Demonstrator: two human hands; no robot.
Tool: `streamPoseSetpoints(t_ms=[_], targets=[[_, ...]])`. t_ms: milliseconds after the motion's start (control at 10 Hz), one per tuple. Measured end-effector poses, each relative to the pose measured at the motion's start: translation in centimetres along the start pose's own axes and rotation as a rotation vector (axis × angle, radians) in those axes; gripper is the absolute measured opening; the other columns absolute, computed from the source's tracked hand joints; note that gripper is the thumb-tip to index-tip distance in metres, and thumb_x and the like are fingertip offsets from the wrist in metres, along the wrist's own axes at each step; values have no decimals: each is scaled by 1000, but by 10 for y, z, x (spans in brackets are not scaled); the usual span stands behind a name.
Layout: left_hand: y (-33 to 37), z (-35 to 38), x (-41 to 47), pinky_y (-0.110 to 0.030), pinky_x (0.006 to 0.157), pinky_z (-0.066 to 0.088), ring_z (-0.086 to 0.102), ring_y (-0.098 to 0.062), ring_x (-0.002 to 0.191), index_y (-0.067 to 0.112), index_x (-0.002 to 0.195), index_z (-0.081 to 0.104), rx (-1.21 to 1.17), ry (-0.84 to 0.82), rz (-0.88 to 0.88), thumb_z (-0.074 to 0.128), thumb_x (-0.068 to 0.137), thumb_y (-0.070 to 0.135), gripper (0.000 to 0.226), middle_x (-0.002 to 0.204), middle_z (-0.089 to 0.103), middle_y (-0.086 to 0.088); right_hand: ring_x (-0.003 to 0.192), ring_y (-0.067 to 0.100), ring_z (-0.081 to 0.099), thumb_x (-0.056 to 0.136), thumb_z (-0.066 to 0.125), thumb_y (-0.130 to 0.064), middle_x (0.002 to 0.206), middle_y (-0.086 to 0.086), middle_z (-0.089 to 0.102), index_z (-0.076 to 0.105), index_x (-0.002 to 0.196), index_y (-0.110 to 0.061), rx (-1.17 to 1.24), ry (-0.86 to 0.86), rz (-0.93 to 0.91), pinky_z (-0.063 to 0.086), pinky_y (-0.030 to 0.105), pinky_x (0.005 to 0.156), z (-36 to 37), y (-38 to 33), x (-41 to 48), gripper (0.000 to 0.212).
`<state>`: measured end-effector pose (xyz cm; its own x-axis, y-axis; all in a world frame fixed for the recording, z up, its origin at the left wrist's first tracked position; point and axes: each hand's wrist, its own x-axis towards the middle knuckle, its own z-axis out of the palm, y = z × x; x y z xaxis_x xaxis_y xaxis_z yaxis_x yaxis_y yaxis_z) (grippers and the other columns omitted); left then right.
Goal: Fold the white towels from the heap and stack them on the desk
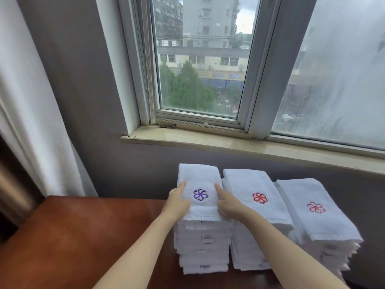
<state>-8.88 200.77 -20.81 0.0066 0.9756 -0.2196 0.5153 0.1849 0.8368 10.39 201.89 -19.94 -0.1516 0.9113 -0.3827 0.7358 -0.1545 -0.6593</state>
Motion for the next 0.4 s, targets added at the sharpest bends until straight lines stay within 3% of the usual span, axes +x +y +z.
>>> streamPoseSetpoints(t_ms=[100,200,300,400], targets=[[5,-2,-3,-31,103,43,45,-19,129,30,156,18,125,-64,-23,41,87,7,77,159,20,-1,147,26,24,95,29,-3,162,9,18,7,158,-16,-102,42,8,21,32,114,-1,-3,-3,68],[17,-11,-9,-38,106,40,45,-22,130,32,156,14,336,-92,-24,43,88,17,75,157,19,0,131,33,44,96,31,-8,149,18,37,33,145,-7,-226,100,6,37,37,104,-7,-8,-13,49],[30,-21,-20,-40,106,40,39,-26,135,27,155,19,571,-103,-7,46,88,22,72,158,18,-3,115,35,52,96,33,-12,137,21,45,44,123,-7,-378,97,9,44,38,91,-14,-14,-28,30],[46,-32,-41,-42,104,40,33,-29,138,22,153,20,790,-38,110,49,91,24,69,160,14,-5,133,33,39,94,36,-10,155,14,25,31,144,-9,-515,130,-64,41,42,103,-21,-26,-53,51]])
